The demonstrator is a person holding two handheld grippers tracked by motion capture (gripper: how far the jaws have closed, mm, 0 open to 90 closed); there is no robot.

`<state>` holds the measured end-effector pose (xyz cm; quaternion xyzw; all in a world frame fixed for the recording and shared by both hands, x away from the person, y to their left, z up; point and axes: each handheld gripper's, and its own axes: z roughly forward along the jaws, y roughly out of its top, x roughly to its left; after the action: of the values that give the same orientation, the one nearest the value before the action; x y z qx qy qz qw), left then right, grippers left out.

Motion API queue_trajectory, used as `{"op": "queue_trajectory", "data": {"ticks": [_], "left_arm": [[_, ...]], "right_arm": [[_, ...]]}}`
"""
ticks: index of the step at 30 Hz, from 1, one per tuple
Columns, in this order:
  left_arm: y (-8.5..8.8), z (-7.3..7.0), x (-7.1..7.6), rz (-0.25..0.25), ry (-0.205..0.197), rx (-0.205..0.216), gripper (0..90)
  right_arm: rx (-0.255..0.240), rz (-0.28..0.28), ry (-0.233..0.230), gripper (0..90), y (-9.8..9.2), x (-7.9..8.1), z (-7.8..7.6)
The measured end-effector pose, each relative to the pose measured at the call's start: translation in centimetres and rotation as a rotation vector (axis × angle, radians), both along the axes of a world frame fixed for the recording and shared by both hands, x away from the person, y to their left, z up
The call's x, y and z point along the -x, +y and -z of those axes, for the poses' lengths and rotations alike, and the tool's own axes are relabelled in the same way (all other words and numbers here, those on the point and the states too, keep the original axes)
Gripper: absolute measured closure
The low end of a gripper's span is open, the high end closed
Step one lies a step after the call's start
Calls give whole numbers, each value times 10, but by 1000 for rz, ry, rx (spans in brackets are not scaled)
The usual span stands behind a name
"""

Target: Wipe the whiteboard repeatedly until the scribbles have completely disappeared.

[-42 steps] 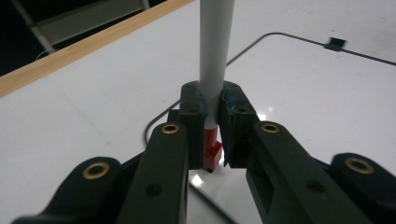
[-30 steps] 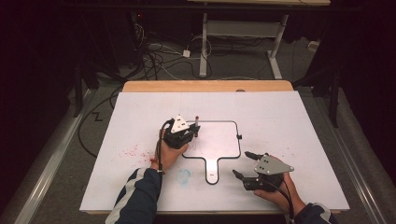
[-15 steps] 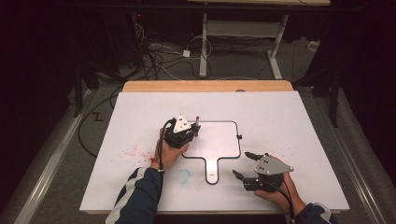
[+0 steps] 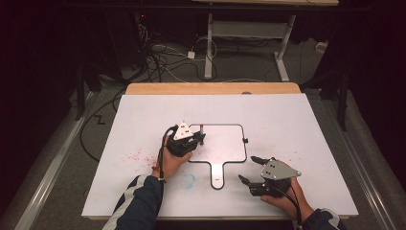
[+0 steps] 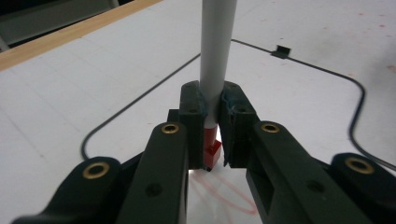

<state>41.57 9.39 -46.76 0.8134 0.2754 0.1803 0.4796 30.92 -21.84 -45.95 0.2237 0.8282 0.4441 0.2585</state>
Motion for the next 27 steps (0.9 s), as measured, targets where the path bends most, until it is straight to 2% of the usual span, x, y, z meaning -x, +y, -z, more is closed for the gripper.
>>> {"op": "queue_trajectory", "data": {"ticks": [3,5,11,14,16,27], "left_arm": [[-6,-1,6,30,-17,-25,786],[-7,-1,5,32,-21,-30,787],[-3,-1,-6,-33,-33,-37,787],[-1,-1,-13,-63,-22,-28,787],[-1,-1,-15,-64,-13,-20,787],[-8,0,8,46,-8,-9,787]], "right_arm": [[-3,4,1,266,1,0,0],[-1,0,0,266,1,0,0],[2,3,-2,266,1,0,0],[0,2,-3,266,0,0,0],[-1,1,-4,266,0,0,0],[4,1,-10,266,0,1,-1]]}}
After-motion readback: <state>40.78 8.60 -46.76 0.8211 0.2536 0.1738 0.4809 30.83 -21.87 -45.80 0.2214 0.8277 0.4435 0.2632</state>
